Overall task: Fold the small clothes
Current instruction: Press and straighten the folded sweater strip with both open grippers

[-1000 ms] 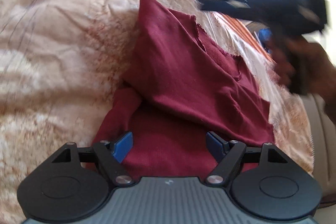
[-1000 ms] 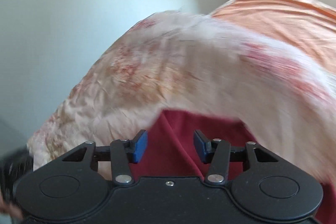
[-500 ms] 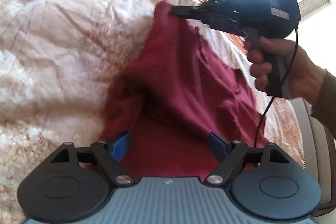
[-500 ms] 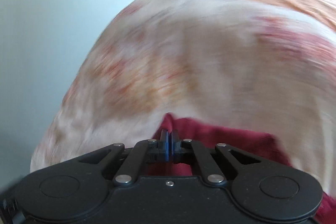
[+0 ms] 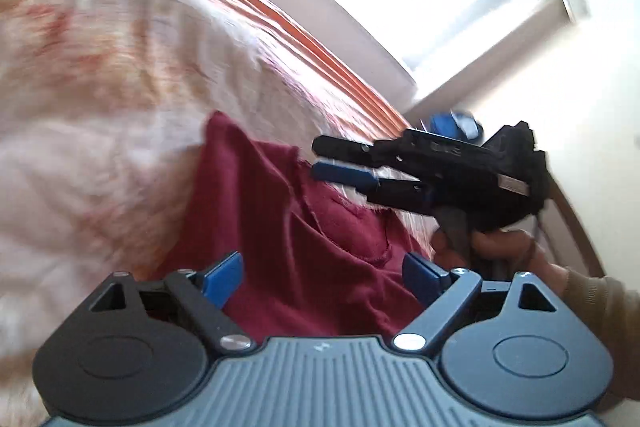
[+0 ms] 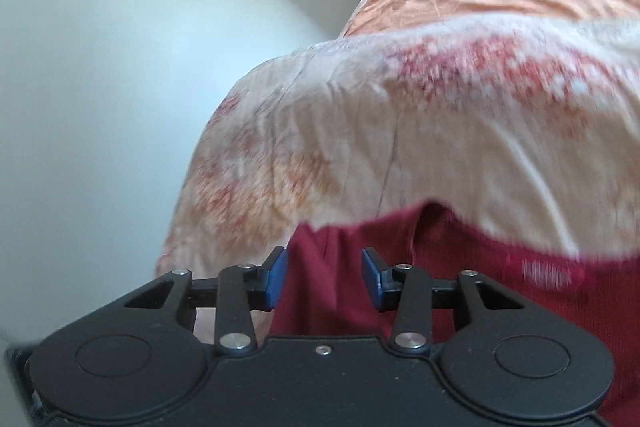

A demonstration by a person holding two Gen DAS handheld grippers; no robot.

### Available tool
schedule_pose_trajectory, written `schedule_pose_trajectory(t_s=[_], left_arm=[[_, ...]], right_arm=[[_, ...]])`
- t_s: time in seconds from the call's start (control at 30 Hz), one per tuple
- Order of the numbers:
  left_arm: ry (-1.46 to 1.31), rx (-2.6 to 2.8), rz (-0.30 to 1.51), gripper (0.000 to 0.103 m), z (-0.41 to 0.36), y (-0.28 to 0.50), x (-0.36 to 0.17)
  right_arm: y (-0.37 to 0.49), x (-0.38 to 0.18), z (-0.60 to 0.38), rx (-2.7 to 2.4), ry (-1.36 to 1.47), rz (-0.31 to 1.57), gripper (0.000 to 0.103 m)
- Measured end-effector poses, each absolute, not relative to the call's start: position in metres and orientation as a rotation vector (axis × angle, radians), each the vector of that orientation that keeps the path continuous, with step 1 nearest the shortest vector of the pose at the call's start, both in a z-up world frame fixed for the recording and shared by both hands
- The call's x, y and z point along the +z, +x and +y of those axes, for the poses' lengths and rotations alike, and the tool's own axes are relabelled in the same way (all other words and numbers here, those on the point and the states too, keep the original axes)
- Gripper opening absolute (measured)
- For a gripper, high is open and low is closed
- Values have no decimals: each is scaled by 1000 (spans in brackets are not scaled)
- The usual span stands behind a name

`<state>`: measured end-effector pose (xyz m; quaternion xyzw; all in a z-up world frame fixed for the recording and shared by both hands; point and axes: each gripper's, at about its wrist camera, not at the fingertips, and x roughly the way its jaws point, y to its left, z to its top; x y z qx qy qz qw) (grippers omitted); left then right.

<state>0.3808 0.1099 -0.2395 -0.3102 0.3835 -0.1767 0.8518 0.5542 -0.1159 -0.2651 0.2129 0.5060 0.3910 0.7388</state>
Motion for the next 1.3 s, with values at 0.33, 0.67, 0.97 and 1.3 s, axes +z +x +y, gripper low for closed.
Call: schedule_pose_trajectory(t_s=[0.33,0.67,0.97,1.3], left_arm=[[-494,-312,999,84,99,367,-288],[-575,-356,898,89,104,360,-257],[-494,-366,1018,77,75,433,-292],[-386,-306,1029,88,93,390,-276]], right_arm=[[551,-294,-75,1080,535,1296,73],[534,-258,-177,830,631,1040,89],[442,-304,-333,528,715,1142,72],[383,-277,-411,398,779,985,88]])
